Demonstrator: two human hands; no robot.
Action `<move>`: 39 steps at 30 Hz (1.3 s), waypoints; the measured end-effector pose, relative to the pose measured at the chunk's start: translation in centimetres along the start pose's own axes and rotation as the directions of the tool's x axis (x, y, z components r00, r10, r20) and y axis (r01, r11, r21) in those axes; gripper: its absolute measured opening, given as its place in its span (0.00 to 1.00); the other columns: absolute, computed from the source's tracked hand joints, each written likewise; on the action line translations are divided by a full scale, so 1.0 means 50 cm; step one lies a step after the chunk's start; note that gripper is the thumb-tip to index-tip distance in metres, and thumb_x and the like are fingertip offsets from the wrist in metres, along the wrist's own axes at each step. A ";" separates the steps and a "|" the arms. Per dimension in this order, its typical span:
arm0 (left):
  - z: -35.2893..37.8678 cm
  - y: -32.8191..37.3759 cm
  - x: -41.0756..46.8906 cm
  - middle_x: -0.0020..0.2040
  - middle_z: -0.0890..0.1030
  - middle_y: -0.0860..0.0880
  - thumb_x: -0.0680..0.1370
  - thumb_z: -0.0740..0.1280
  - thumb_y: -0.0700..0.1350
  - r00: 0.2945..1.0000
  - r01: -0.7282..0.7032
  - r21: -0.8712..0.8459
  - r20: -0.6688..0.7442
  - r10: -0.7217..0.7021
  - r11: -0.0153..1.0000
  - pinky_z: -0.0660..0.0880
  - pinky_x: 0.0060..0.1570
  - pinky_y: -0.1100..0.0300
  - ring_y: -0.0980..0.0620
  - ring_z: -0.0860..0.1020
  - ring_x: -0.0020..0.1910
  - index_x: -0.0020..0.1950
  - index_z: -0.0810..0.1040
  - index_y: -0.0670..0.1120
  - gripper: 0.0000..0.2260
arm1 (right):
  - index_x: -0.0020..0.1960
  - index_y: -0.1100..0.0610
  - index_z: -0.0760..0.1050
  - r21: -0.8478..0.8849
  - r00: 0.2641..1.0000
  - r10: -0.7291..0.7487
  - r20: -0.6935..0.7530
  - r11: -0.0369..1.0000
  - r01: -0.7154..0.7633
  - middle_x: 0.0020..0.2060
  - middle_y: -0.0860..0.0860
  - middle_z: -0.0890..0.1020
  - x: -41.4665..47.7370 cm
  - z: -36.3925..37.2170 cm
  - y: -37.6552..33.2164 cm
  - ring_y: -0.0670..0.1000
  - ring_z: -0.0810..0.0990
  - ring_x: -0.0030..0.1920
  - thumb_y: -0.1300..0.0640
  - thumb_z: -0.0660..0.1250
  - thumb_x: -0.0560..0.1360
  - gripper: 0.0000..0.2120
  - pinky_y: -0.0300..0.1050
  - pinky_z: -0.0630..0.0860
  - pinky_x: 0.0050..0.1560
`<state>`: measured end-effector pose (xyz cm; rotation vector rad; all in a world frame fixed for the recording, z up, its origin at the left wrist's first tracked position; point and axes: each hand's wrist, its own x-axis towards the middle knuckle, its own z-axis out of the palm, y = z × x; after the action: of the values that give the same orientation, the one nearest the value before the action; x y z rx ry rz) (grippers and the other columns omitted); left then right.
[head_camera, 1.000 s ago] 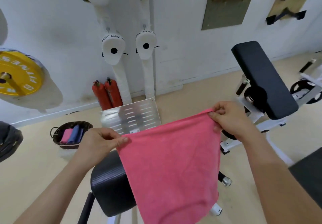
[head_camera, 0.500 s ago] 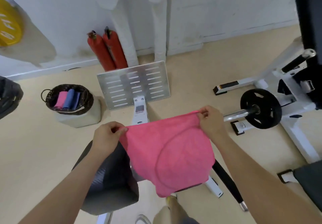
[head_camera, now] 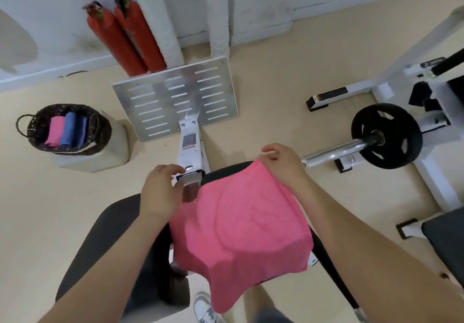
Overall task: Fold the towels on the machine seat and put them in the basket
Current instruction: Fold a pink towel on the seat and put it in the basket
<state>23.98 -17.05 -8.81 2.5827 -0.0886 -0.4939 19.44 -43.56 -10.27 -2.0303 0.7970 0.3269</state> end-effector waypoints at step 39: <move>0.128 0.424 -0.026 0.52 0.80 0.57 0.69 0.74 0.47 0.111 -0.959 -0.015 0.898 0.426 0.282 0.68 0.49 0.64 0.60 0.75 0.52 0.43 0.82 0.52 0.05 | 0.37 0.49 0.76 0.477 0.927 0.214 -0.306 0.878 -0.045 0.37 0.47 0.78 -0.386 0.007 0.195 0.44 0.75 0.39 0.56 0.76 0.66 0.09 0.40 0.74 0.44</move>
<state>21.08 -38.27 -3.10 2.0313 -2.1783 -1.2617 -1.48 -39.12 -7.04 -1.5960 1.1197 -0.1561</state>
